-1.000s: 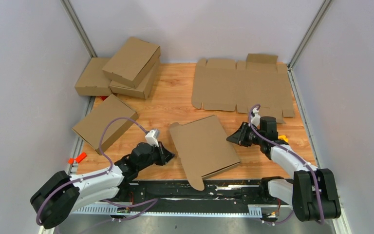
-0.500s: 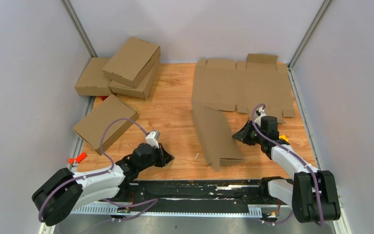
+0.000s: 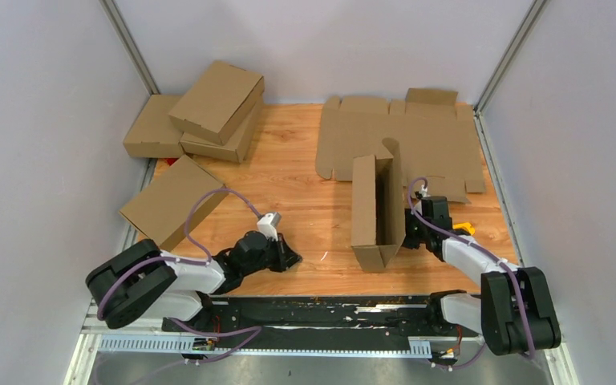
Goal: Fold the paper box
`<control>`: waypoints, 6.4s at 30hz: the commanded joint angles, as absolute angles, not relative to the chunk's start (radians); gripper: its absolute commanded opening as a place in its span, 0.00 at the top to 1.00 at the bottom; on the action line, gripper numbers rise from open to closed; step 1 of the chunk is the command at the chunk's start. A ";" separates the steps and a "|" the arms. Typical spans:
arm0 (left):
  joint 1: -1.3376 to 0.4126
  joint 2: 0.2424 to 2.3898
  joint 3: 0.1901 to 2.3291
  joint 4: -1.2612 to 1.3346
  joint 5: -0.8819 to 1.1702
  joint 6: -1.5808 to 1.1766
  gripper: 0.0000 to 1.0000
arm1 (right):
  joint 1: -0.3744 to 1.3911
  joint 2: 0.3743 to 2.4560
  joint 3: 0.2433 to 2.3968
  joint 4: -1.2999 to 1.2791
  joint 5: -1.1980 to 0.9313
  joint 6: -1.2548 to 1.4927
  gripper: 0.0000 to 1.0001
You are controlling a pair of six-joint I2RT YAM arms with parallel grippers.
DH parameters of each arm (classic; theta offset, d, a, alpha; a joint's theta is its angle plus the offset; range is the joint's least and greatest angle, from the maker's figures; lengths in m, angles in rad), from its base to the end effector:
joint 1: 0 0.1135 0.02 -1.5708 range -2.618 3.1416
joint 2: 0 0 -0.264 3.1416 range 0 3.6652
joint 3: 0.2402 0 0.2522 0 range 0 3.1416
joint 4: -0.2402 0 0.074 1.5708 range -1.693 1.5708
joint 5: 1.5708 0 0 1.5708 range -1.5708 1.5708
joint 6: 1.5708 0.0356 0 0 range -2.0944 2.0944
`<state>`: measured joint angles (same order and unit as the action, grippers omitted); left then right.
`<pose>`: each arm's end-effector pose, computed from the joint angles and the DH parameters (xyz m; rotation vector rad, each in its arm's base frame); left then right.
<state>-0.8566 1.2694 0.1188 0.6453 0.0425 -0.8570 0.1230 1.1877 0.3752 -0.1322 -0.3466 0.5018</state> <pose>0.1248 -0.1462 0.1134 0.0279 2.2650 -1.0408 0.1933 0.0361 0.1347 0.3405 2.5487 0.6830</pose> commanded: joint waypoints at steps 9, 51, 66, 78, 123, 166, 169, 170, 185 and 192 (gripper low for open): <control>-0.896 1.485 0.386 0.718 0.089 -0.778 1.00 | 0.160 1.193 0.431 -0.176 -0.320 0.455 0.96; -1.120 1.346 0.612 0.471 0.122 -0.765 1.00 | 0.461 1.034 0.590 -0.392 -0.226 0.337 0.57; -1.120 1.275 0.594 0.376 0.059 -0.716 1.00 | 0.420 0.838 0.593 -0.482 -0.149 0.400 0.24; -1.120 1.289 0.615 0.370 0.058 -0.703 1.00 | 0.419 0.634 0.790 -0.550 -0.201 0.402 0.08; -0.955 1.157 0.709 0.115 0.079 -0.594 1.00 | 1.190 1.060 1.159 -1.266 0.526 0.479 0.36; -0.565 1.355 1.041 0.034 0.556 -0.059 0.90 | 1.054 1.072 1.148 -0.992 0.135 0.159 0.04; -0.565 1.337 1.027 0.044 0.566 -0.075 0.91 | 1.016 1.077 1.175 -0.963 0.114 0.174 0.02; -0.566 1.333 1.024 0.042 0.563 -0.079 0.91 | 1.003 1.079 1.181 -0.947 0.116 0.179 0.01; -0.581 1.343 1.039 0.005 0.511 -0.092 0.91 | 0.930 1.174 1.161 -0.918 0.267 0.203 0.28; -0.619 1.349 1.127 -0.127 0.443 -0.106 0.97 | 0.858 1.158 1.115 -0.886 0.211 0.187 0.38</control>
